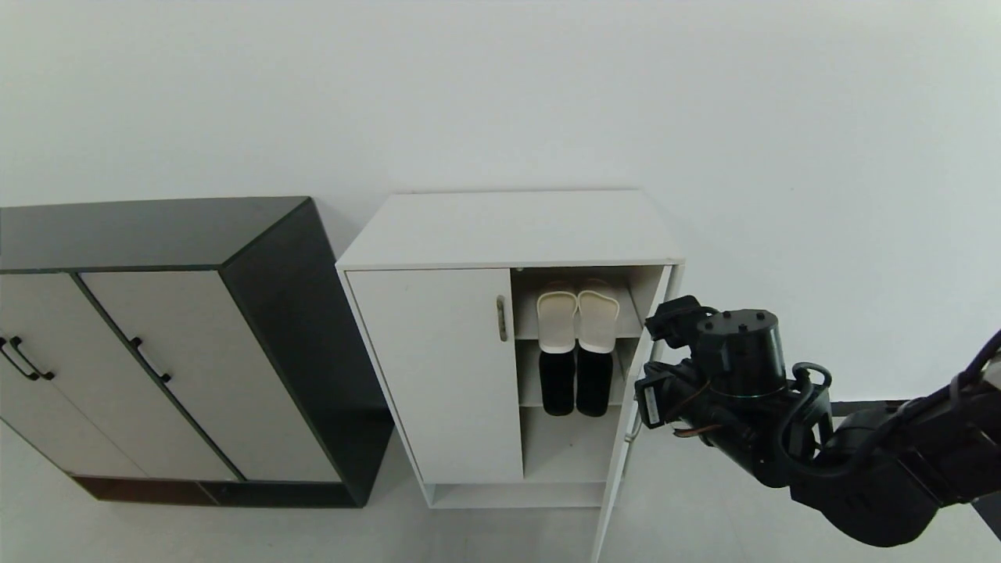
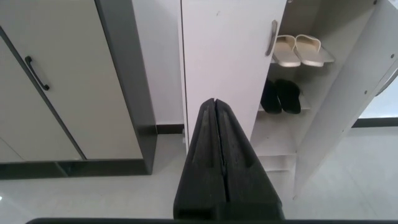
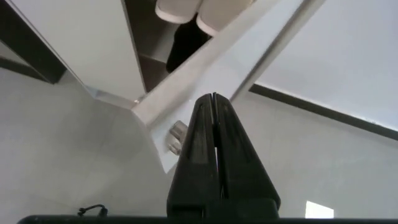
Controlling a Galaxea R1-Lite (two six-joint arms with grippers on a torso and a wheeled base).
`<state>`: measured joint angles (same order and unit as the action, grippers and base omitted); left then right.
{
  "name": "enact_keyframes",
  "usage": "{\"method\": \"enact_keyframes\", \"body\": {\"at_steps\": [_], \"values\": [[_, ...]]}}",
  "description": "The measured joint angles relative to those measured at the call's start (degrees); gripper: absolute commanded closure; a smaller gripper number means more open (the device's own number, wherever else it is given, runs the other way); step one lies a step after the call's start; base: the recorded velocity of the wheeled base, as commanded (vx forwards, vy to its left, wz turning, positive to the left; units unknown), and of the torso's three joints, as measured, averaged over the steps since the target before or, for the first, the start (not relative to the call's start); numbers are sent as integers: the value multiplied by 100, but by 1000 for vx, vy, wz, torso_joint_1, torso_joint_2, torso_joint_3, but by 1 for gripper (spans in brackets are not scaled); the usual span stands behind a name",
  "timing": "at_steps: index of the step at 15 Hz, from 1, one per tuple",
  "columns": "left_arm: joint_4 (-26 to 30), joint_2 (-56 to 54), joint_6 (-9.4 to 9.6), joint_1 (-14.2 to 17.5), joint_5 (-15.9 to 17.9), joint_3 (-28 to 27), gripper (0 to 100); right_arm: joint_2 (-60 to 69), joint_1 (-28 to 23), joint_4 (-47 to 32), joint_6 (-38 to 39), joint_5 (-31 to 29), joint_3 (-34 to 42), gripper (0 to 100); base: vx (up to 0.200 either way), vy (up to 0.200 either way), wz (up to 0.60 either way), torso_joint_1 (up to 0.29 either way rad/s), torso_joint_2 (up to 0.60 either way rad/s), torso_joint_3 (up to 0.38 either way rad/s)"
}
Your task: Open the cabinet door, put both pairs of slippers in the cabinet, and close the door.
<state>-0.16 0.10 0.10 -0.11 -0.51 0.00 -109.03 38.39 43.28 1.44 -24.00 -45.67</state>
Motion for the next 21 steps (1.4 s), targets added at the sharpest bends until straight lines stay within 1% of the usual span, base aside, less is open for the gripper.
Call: {"method": "enact_keyframes", "body": {"at_steps": [2,4,7,8,11,12,13,18,21], "values": [[0,0,-2,1,2,0,100,-266,130,623,323,13,-149,100,0,0,0,0,0,0],[0,0,0,0,0,0,100,-453,229,1075,386,50,-218,100,0,0,0,0,0,0],[0,0,0,4,0,0,100,-560,286,1458,393,338,-96,100,0,0,0,0,0,0],[2,0,0,1,0,0,100,-555,288,1576,393,562,22,100,0,0,0,0,0,0],[0,0,1,4,0,0,100,-486,282,1935,393,1530,474,100,0,0,0,0,0,0],[0,0,6,1,0,0,100,-458,257,2109,391,1846,640,100,200,0,0,2,2,7],[0,0,6,1,0,0,100,-447,234,2187,386,1943,755,100,200,0,0,2,-2,2],[0,0,9,1,2,0,100,-439,204,2203,384,1966,862,100,200,0,0,-1,3,1],[0,0,9,0,7,0,100,-474,268,2247,393,1976,887,100,200,0,0,4,4,4]]}}
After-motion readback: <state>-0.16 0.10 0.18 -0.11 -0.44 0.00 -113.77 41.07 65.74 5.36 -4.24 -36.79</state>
